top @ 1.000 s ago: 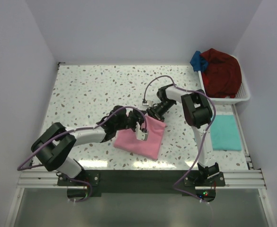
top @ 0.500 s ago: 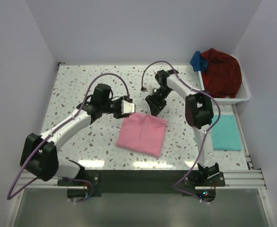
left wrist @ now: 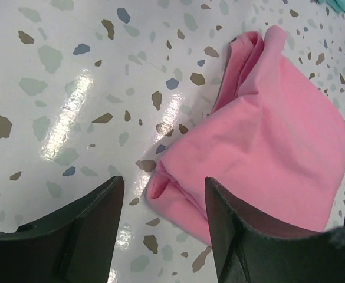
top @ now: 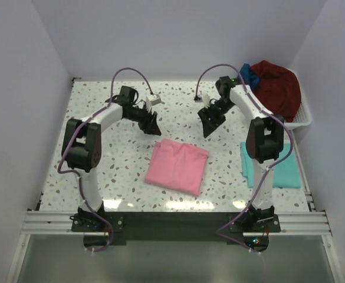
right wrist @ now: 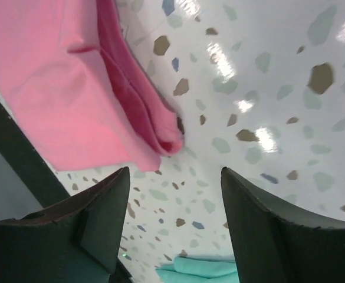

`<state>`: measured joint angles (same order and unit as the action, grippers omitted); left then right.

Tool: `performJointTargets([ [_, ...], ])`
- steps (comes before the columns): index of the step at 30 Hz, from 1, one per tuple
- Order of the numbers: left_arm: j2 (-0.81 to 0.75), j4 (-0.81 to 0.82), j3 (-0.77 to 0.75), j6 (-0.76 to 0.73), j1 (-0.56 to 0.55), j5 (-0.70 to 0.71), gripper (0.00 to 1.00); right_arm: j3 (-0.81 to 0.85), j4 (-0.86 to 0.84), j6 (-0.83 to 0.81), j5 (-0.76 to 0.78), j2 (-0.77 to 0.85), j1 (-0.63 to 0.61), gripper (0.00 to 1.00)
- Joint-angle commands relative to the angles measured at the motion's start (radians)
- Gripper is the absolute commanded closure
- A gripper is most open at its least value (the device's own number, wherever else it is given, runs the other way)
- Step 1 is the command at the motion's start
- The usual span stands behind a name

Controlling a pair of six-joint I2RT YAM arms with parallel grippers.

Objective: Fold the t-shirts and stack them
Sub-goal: Fold the tshirt

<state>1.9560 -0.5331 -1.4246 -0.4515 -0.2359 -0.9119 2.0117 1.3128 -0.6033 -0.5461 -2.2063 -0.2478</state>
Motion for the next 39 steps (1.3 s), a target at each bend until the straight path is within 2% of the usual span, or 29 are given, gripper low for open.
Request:
performJointTargets([
  [1,0.069,-0.022,-0.080,0.146,0.000,-0.059,0.38,-0.156,0.057,-0.032,-0.089,0.103,-0.007,0.34],
  [4,0.144,0.017,-0.108,0.206,0.000,-0.044,0.38,-0.247,-0.004,-0.017,-0.124,0.128,-0.005,0.39],
  [9,0.198,0.056,-0.115,0.272,-0.005,-0.054,0.38,-0.340,-0.093,0.000,-0.144,0.129,-0.008,0.40],
  [14,0.222,0.087,-0.089,0.321,-0.006,-0.087,0.40,-0.370,-0.132,-0.003,-0.135,0.109,-0.018,0.41],
  [21,0.241,0.146,-0.060,0.398,-0.009,-0.127,0.42,-0.378,-0.156,-0.004,-0.127,0.105,-0.038,0.50],
  [30,0.284,0.151,-0.059,0.444,-0.023,-0.148,0.43,-0.373,-0.168,-0.009,-0.112,0.094,-0.048,0.52],
  [31,0.285,0.148,-0.059,0.444,-0.025,-0.148,0.45,-0.373,-0.170,-0.009,-0.112,0.095,-0.050,0.58],
  [34,0.264,0.133,-0.062,0.433,-0.022,-0.151,0.65,-0.369,-0.167,-0.010,-0.112,0.103,-0.053,0.66],
  [35,0.250,0.128,-0.060,0.424,-0.020,-0.153,0.75,-0.363,-0.161,-0.012,-0.114,0.106,-0.051,0.72],
  [37,0.195,0.125,-0.047,0.406,-0.011,-0.153,0.84,-0.358,-0.155,-0.013,-0.114,0.121,-0.054,0.76],
  [38,0.173,0.127,-0.039,0.399,-0.008,-0.153,0.91,-0.355,-0.147,-0.013,-0.112,0.128,-0.054,0.83],
  [39,0.126,0.122,-0.025,0.380,-0.002,-0.144,0.94,-0.350,-0.144,-0.015,-0.112,0.134,-0.057,0.86],
])
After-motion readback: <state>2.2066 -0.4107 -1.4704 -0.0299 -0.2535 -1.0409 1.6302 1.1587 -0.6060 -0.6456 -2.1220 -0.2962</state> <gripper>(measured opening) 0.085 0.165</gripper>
